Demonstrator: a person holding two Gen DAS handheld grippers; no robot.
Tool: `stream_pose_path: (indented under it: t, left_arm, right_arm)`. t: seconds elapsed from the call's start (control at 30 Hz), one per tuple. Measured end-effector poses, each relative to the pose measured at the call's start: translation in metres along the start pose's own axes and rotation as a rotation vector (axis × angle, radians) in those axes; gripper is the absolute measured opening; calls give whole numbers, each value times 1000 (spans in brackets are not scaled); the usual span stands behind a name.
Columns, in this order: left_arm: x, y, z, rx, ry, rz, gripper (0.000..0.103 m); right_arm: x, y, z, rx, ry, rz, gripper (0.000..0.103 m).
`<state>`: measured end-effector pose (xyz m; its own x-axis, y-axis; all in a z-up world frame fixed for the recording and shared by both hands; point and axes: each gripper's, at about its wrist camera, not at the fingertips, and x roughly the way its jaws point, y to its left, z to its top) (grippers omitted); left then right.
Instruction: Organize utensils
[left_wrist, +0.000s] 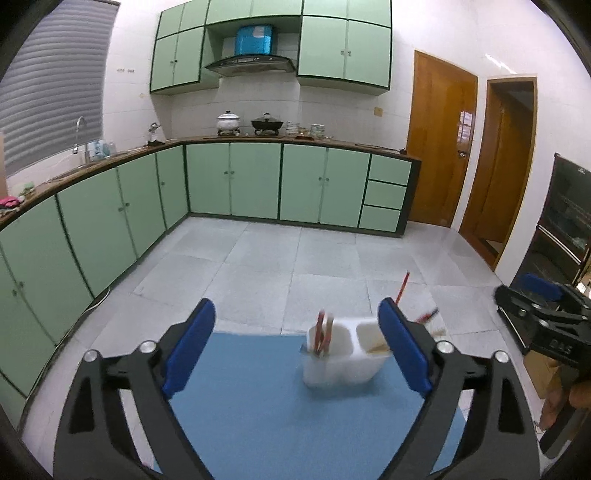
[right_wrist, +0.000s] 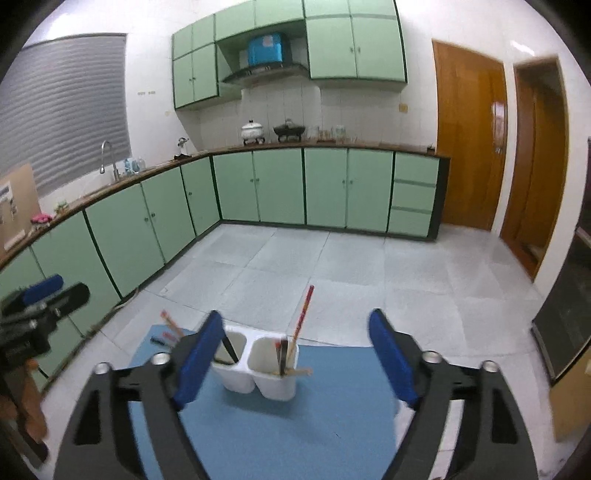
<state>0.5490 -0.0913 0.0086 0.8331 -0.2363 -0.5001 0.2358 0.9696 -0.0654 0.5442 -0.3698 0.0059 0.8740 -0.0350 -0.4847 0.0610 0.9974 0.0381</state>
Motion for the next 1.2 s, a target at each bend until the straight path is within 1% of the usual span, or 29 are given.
stream_pose_path:
  t: [0.07,0.13,0.27,0.33,0.37,0.47,0.57,0.7,0.77,0.83,0.9,1.0,1.2]
  left_arm:
    - [-24,7,-12,-6,0,0,91]
    - [-57,16,-29,-9,-12,3,96]
    - [-119,26,-63,-25,-37,-12,97]
    - [-149,28,-84,-17,-52,7,98]
    - [-169,28,-99,-7,-53,32,98]
    - [-206,26,-130,18,-63,82,98]
    - [-242,22,-165,9,-60,88,98]
    - [-280,9,-207,19,-45,113,98]
    - [-297,4,-224,17,-48,140,98]
    - [-315,3,-238,-5,-45,125,98]
    - [-334,4,-251,-26,-47,132,98]
    - [-359,6,-265,-59,-41,114,98]
    - [-401,-5,-283,-45,-58,144,98]
  right_arm:
    - [-29,6,-15,-12,-27,-10,97]
    - [-64,13,-37,-23,-62,-6,97]
    - [-128,33,-80,-75,-115,0,97]
    - [-157,46,-104,-99,-141,-20,97]
    - [-170,53,-115,-111,-142,-25,97]
    - [-208,69,-153,-112,-128,-28,97]
    - [-239,76,-184,-43,-99,-7,97]
    - [-273,84,-218,33,-46,-18,97]
    - [-286,83,-227,68,-29,-16,97]
    - [-301,80,-236,95,-29,-35,97]
    - [-316,79,-245,114,-34,-49,97]
    - [-334,82,-256,93,-29,-60,97]
    - [-376,88,-269,79,-73,-48,97]
